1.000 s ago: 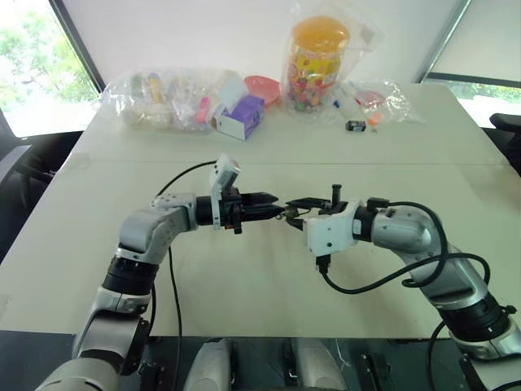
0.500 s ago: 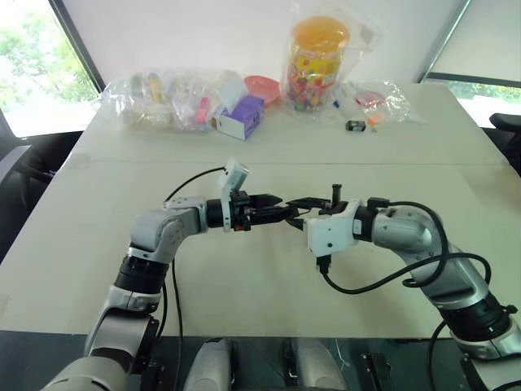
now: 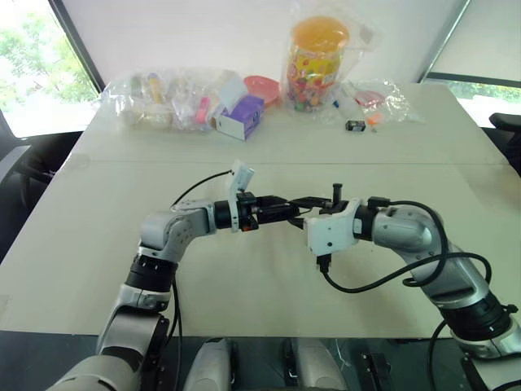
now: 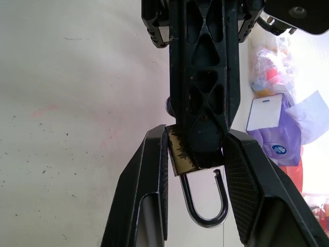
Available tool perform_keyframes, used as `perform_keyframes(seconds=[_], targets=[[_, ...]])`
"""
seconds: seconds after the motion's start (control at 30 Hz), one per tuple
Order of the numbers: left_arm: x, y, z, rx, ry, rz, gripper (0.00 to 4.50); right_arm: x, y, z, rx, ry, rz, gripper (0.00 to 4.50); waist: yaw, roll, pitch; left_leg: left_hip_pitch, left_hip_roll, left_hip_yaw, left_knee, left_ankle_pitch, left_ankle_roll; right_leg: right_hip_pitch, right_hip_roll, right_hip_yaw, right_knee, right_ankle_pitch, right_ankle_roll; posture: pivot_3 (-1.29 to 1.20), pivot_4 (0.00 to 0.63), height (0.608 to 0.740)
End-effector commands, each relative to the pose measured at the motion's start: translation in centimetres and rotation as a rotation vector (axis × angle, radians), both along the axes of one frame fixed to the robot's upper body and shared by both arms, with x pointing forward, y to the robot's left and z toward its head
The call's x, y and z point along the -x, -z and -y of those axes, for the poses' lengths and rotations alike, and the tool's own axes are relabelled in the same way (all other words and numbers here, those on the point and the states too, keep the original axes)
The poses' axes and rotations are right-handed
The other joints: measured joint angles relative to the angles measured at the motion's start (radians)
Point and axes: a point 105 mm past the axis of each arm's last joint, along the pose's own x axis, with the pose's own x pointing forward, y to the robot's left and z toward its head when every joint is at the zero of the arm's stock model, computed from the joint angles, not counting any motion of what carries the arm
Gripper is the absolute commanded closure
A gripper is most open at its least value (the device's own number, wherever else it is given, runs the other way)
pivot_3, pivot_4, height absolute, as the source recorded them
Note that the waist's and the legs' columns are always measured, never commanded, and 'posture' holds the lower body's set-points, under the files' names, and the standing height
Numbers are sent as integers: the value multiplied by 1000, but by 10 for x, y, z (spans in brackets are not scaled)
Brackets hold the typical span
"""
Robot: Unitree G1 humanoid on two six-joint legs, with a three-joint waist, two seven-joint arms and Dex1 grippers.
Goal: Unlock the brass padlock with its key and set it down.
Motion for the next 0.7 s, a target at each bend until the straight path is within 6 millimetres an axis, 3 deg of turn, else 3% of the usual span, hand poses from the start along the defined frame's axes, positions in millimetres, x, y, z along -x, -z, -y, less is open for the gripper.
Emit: perform_keyframes(seconds=[0.03, 0.17, 0.2, 0.6, 0.7], targets=[[1, -6, 0, 27, 14, -26, 2334, 3, -17, -5, -13, -30, 64, 3377, 0, 0, 0, 0, 0, 0, 0, 0, 0, 0, 0, 0, 0, 0, 0, 0, 150, 735], [5, -5, -1, 45, 28, -71, 4237, 3, -17, -4, -11, -28, 65, 3377, 0, 0, 0, 0, 0, 0, 0, 0, 0, 0, 0, 0, 0, 0, 0, 0, 150, 735], [5, -5, -2, 51, 27, -83, 4452, 3, -18, -4, -10, -27, 66, 3377, 0, 0, 0, 0, 0, 0, 0, 0, 0, 0, 0, 0, 0, 0, 0, 0, 150, 735], [8, -5, -8, 37, 25, -86, 4452, 3, -17, -2, -20, -21, 22, 3377, 0, 0, 0, 0, 0, 0, 0, 0, 0, 0, 0, 0, 0, 0, 0, 0, 150, 735], [9, -6, -8, 39, 35, -78, 4500, 2, -19, -2, -34, -15, 19, 2148, 0, 0, 0, 0, 0, 0, 0, 0, 0, 0, -1, 0, 0, 0, 0, 0, 150, 735]])
